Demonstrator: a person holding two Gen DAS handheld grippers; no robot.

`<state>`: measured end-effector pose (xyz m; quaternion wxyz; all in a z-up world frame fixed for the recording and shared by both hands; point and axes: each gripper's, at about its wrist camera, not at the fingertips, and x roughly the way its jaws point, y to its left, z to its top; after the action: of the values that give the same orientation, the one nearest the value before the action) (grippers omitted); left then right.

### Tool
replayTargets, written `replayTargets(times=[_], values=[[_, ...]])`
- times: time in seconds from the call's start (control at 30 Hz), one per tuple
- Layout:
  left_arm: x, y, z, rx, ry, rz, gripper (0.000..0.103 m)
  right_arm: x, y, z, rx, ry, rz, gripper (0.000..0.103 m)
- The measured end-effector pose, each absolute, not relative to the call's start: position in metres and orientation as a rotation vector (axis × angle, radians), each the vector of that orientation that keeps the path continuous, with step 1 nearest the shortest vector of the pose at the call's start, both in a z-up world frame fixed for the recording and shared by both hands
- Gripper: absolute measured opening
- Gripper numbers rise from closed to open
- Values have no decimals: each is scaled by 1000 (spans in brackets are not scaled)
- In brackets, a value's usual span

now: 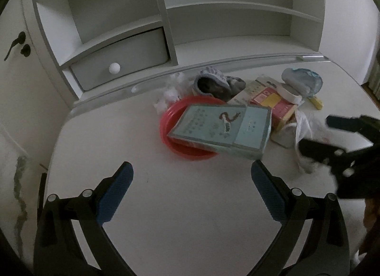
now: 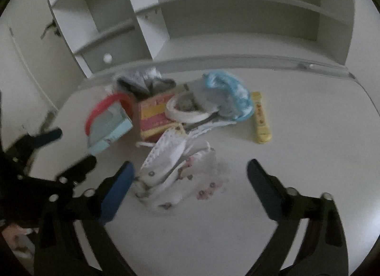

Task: Collect trash
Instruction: 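Grasp the teal box with the left tool while the right tool grasps white tissue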

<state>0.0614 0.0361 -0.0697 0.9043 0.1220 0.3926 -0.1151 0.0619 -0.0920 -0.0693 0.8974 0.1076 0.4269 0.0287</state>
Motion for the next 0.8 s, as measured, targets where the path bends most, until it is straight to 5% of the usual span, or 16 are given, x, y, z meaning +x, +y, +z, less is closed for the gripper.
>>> replayTargets(times=[0.2,0.27,0.33,0.8], values=[[71,32,-75,247,814,-251,96,59,-93,-70,139,873,24,64],[72,29,-76,250,815,-255,96,57,-102,-70,145,866,1,41],[73,25,-77,253,818,-260,96,54,-114,-70,173,864,-28,31],[77,-1,-82,270,826,-294,96,26,-177,-71,255,832,-128,29]])
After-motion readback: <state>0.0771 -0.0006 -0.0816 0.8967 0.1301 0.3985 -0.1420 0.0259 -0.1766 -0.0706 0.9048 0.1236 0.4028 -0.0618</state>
